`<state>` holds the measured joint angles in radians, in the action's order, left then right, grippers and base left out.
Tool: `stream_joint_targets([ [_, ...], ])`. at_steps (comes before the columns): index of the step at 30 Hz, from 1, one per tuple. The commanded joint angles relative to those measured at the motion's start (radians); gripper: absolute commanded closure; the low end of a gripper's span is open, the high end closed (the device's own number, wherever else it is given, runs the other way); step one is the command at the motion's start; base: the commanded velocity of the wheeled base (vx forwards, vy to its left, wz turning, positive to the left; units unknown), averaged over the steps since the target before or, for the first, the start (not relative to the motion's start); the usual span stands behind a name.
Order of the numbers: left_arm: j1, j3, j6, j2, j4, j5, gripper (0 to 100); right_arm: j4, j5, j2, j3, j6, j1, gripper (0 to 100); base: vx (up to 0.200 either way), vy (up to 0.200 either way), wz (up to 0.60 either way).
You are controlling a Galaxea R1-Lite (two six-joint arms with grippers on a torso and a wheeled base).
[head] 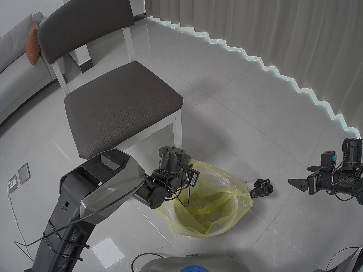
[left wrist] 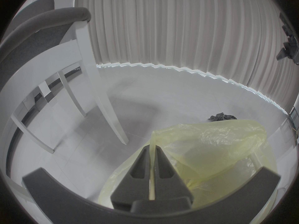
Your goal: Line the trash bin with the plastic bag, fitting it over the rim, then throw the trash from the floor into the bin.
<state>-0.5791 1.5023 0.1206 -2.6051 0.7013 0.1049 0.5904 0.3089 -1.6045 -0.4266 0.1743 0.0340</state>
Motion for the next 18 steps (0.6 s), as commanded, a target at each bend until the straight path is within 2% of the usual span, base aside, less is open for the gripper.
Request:
stream_joint_targets([
  [1,-0.001,0.007,-0.003,0.013,-0.002,0.001,100,0.002,0.001,0.001,0.000,0.001,0.000,0,0.000,0.000,0.00],
  [3,-0.001,0.001,-0.001,0.020,-0.005,0.001,100,0.002,0.001,0.001,0.000,0.001,0.000,0,0.000,0.000,0.00],
  [4,-0.001,0.001,-0.001,0.020,-0.005,0.001,0,0.002,0.001,0.001,0.000,0.001,0.000,0,0.000,0.000,0.00],
  [16,0.021,-0.042,-0.004,0.033,0.026,0.010,0,0.002,0.001,0.006,0.002,0.001,0.001,0,0.000,0.000,0.00],
  [17,0.025,-0.134,-0.004,0.080,0.066,0.010,0,0.002,0.001,0.006,0.003,0.004,0.000,0,0.000,0.000,0.00],
  [18,0.025,-0.154,-0.004,0.089,0.075,0.010,0,0.002,0.001,0.006,0.003,0.005,0.000,0,0.000,0.000,0.00],
])
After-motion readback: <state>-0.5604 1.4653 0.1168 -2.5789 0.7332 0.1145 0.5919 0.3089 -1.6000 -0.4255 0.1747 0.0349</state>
